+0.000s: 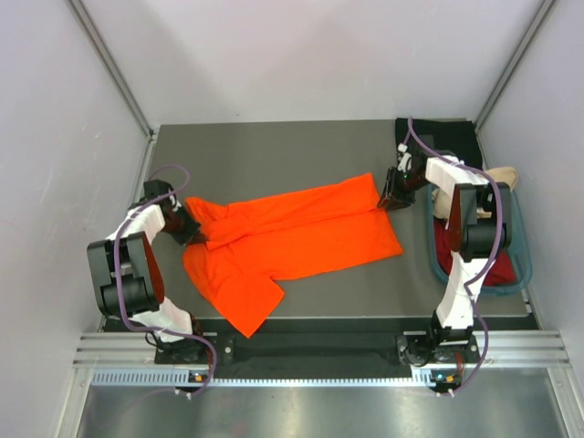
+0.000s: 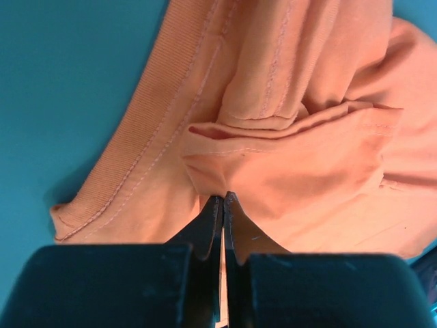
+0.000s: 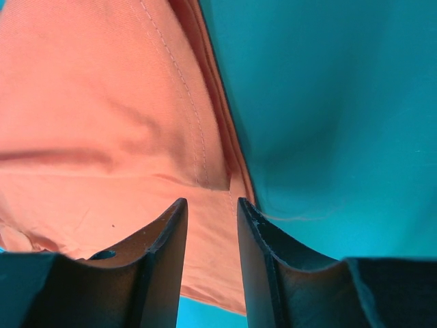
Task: Fold and stack the t-shirts
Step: Fold the tshirt
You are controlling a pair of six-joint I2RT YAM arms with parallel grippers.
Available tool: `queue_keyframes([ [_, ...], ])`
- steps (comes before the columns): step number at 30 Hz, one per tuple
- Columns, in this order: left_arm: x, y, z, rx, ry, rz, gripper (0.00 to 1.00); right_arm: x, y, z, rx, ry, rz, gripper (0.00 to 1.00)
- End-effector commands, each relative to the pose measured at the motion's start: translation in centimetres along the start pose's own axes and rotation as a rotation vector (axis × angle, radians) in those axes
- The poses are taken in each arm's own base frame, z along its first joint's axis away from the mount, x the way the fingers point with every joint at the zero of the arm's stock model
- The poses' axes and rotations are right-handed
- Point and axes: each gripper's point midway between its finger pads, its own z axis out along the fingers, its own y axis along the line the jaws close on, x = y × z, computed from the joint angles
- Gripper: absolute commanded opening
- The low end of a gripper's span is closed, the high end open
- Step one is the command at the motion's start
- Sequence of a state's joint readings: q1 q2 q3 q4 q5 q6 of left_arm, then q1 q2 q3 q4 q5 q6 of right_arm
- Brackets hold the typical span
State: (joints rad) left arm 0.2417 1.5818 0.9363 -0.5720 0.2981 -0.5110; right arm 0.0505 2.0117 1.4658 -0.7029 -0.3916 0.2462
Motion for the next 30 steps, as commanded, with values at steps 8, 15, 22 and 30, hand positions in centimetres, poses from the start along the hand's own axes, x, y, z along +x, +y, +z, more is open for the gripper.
queue_keyframes([
  [8,-1.6,-2.2,-1.4,0.061,-0.060,0.062,0.00,-0.5,0.8,-0.5,-0.005,-0.035,-0.011,0.36],
  [15,-2.1,-2.7,-1.9,0.067,-0.070,0.076,0.00,-0.6,1.7,0.3,-0.026,-0.023,-0.003,0.34],
  [22,-2.7,-3.3,-2.6,0.080,-0.076,0.093,0.00,-0.4,1.1,0.7,0.001,-0.018,0.013,0.34],
  [30,-2.6,-3.5,-2.6,0.088,-0.072,0.096,0.00,-0.8,0.7,1.3,0.015,-0.021,0.031,0.34],
])
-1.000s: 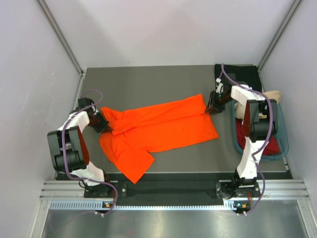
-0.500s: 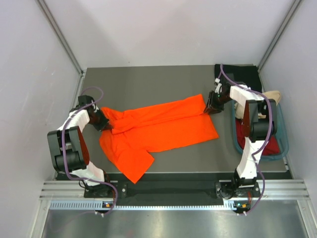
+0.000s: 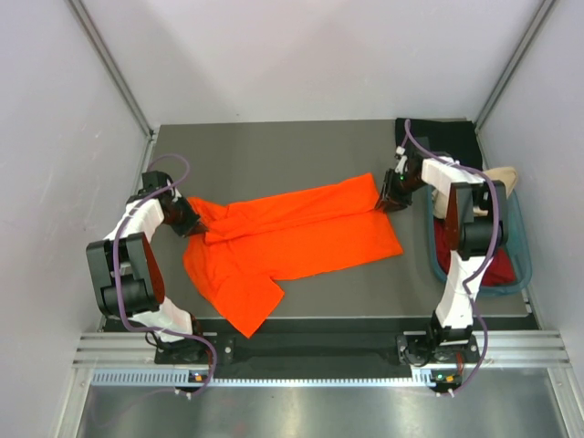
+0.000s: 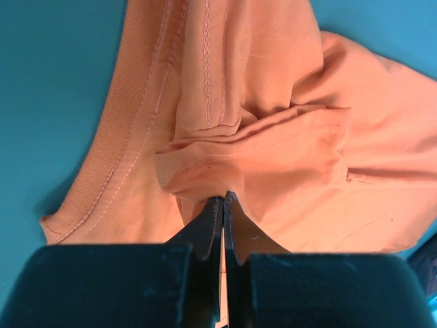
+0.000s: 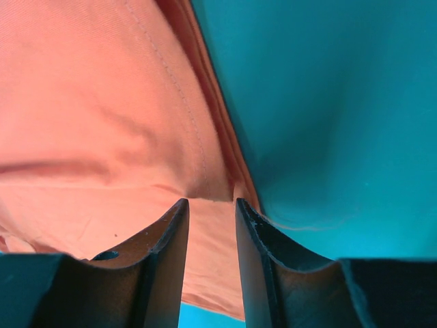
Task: Fold and stack the t-shirts
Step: Fold the tshirt
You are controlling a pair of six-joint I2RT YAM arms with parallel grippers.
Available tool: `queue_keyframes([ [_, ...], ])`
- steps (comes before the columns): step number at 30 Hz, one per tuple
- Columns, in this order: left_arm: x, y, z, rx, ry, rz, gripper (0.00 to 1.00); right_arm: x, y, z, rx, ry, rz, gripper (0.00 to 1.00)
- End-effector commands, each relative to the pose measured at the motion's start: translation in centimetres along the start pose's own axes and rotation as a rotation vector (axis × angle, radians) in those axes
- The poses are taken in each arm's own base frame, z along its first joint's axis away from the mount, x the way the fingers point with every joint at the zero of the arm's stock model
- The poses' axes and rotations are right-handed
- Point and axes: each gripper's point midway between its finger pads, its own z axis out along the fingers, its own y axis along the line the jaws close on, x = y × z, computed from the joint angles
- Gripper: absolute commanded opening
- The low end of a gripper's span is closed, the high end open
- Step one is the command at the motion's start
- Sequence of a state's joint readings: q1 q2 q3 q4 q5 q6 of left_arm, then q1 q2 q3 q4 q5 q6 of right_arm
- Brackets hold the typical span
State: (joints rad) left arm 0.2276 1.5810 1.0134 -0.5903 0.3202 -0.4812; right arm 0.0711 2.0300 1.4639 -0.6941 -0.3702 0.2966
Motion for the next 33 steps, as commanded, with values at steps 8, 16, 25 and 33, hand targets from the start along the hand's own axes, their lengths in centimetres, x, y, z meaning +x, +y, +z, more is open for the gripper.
queue_keyframes([
  [8,-0.9,-1.3,-1.3,0.039,-0.032,0.039,0.00,-1.9,0.5,0.6,0.005,-0.051,0.005,0.31],
  [16,-0.8,-1.3,-1.2,0.041,-0.025,0.037,0.00,-2.9,0.7,0.6,0.007,-0.056,0.005,0.29],
  [25,-0.8,-1.3,-1.3,0.041,-0.027,0.041,0.00,-2.8,0.9,0.7,-0.005,-0.052,0.010,0.25],
  [33,-1.7,-1.9,-2.5,0.043,-0.067,0.048,0.00,-3.3,1.8,-1.1,-0.014,-0.075,-0.004,0.07],
])
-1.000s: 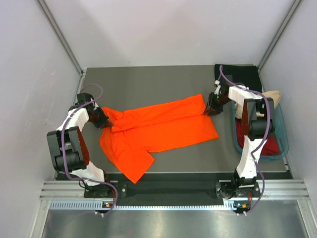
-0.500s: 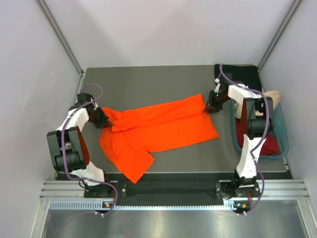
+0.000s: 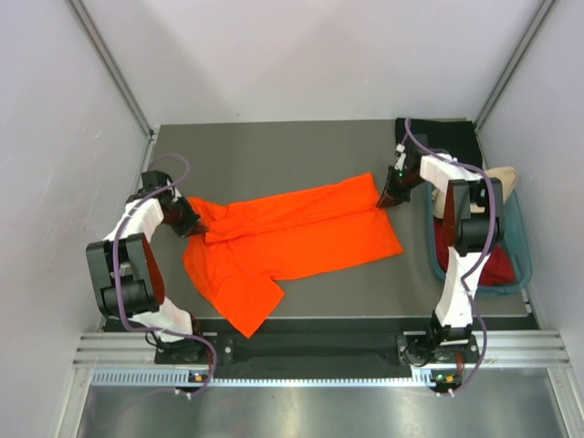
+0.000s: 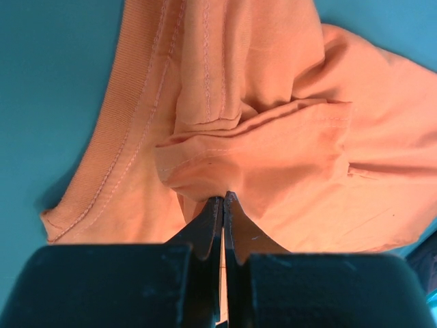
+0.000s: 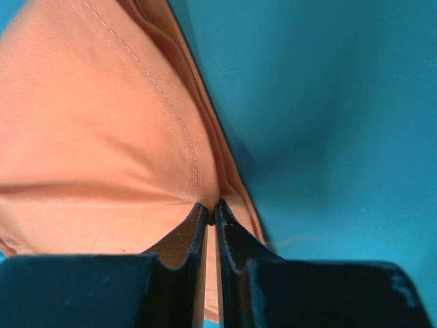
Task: Fold and stack the t-shirts
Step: Fold the tshirt
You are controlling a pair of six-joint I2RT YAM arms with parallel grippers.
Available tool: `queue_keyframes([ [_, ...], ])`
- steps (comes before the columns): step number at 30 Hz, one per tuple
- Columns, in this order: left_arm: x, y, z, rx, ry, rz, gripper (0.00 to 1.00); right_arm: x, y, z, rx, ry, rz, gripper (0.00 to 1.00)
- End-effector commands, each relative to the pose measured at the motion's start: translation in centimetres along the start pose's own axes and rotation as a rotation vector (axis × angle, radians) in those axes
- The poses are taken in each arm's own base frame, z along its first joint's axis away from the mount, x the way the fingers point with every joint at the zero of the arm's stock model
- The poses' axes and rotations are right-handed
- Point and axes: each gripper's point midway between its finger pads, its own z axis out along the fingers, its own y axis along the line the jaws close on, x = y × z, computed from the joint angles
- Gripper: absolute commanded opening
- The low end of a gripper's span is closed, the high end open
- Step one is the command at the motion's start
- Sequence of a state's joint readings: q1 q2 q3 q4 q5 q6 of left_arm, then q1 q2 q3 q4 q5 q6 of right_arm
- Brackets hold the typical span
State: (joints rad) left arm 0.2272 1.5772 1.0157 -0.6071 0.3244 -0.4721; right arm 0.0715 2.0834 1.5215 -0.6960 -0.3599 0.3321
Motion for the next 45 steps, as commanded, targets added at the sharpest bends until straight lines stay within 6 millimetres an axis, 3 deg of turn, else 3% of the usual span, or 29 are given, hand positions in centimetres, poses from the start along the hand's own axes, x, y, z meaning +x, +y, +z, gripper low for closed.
queue_keyframes([
  [1,-2.4,-2.0,-2.6,0.040,-0.094,0.044,0.00,-2.1,2.0,-2.3,-0.026,-0.075,-0.040,0.04],
  [2,-2.7,-2.3,-3.0,0.039,-0.108,0.048,0.00,-2.4,2.3,-2.7,-0.033,-0.085,-0.046,0.00],
  [7,-6.0,-4.4,-4.5,0.077,-0.201,0.055,0.00,-4.1,3.6,-3.3,-0.070,-0.116,-0.059,0.00],
  [11,-9.5,-6.6,-5.8,0.118,-0.295,0.065,0.00,-7.4,5.8,-5.0,-0.116,-0.194,-0.084,0.00],
  [20,-14.8,-9.9,-5.5,0.232,-0.422,0.113,0.00,-12.7,9.0,-5.2,-0.228,-0.306,-0.106,0.00],
  [25,-16.4,-10.6,-4.1,0.271,-0.447,0.121,0.00,-14.9,10.0,-4.5,-0.277,-0.352,-0.107,0.00],
  [35,-19.9,-11.6,-4.4,0.281,-0.570,0.124,0.00,-19.3,12.8,-5.7,-0.414,-0.505,-0.107,0.00],
  [41,-22.0,-12.2,-4.2,0.296,-0.625,0.123,0.00,-21.5,13.3,-6.2,-0.468,-0.558,-0.083,0.00],
  [45,-23.0,-12.5,-3.6,0.303,-0.632,0.130,0.00,-22.4,12.8,-5.4,-0.494,-0.565,-0.052,0.00],
])
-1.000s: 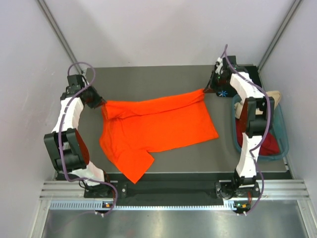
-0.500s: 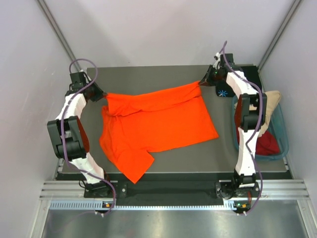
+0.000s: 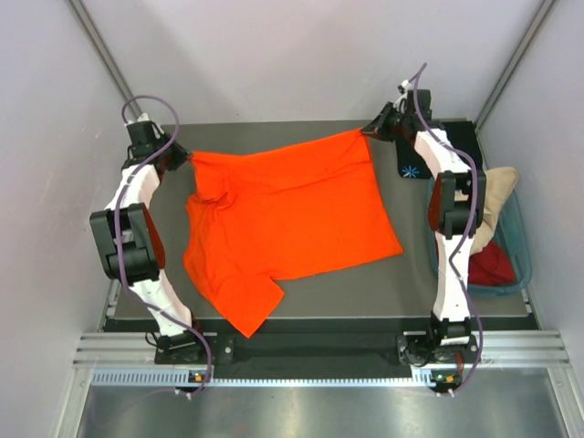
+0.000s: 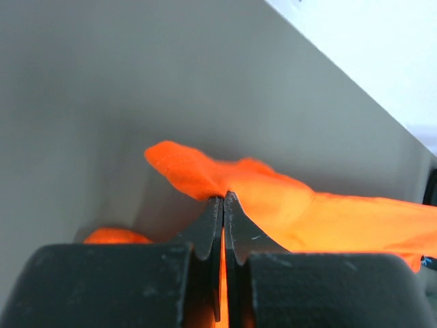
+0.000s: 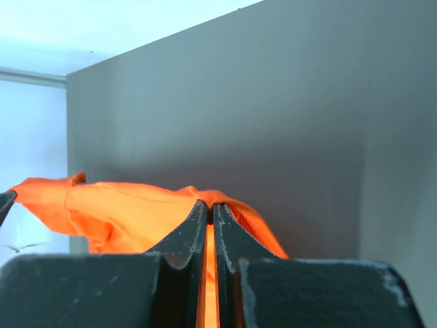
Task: Fold and stack the t-shirts
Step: Fold the tshirt
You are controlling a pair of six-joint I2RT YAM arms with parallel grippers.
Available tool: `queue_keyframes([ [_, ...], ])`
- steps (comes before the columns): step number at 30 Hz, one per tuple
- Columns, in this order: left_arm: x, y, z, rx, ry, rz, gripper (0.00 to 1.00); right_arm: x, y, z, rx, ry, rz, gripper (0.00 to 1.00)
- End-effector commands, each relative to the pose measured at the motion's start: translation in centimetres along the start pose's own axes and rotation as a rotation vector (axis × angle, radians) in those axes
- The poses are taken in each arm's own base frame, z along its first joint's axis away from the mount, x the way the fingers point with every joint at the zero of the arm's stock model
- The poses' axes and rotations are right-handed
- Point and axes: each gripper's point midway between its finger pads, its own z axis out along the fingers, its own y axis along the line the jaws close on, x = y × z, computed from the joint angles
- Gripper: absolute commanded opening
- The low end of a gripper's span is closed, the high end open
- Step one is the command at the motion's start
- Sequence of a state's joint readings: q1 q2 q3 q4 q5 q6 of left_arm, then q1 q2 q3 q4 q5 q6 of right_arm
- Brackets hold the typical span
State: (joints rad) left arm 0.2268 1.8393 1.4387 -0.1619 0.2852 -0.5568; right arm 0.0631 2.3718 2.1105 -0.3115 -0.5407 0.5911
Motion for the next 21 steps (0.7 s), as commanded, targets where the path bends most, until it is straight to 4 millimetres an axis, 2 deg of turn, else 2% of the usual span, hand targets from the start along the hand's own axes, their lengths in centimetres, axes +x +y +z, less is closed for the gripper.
queue_keyframes([
  [1,-3.6,-1.8,0.7,0.056,-0.110,0.029,0.00,-3.0,1.2,0.2,-0.079,-0.086,-0.009,0.00],
  [5,-4.3,-1.9,1.7,0.072,-0.130,0.043,0.00,-3.5,0.5,0.6,-0.086,-0.105,0.001,0.00],
  [7,-3.8,-2.4,2.5,0.119,-0.107,0.066,0.00,-3.8,-0.2,0.8,-0.086,-0.116,0.010,0.00],
  [8,-4.6,-3.1,2.6,0.149,-0.131,0.086,0.00,-3.9,-0.5,0.9,-0.083,-0.116,0.023,0.00],
  [10,-4.5,-4.0,3.3,0.217,-0.119,0.110,0.00,-4.2,-1.3,0.9,-0.078,-0.126,0.028,0.00],
  [12,-4.3,-4.0,4.0,0.240,-0.110,0.129,0.00,-4.4,-1.8,1.0,-0.071,-0.130,0.035,0.00],
  [16,-4.4,-4.8,4.9,0.276,-0.114,0.188,0.00,-3.8,-2.6,1.4,-0.064,-0.118,0.042,0.00],
  [21,-4.0,-4.5,6.4,0.276,-0.095,0.291,0.00,-3.2,-3.4,2.0,-0.059,-0.106,0.051,0.00],
])
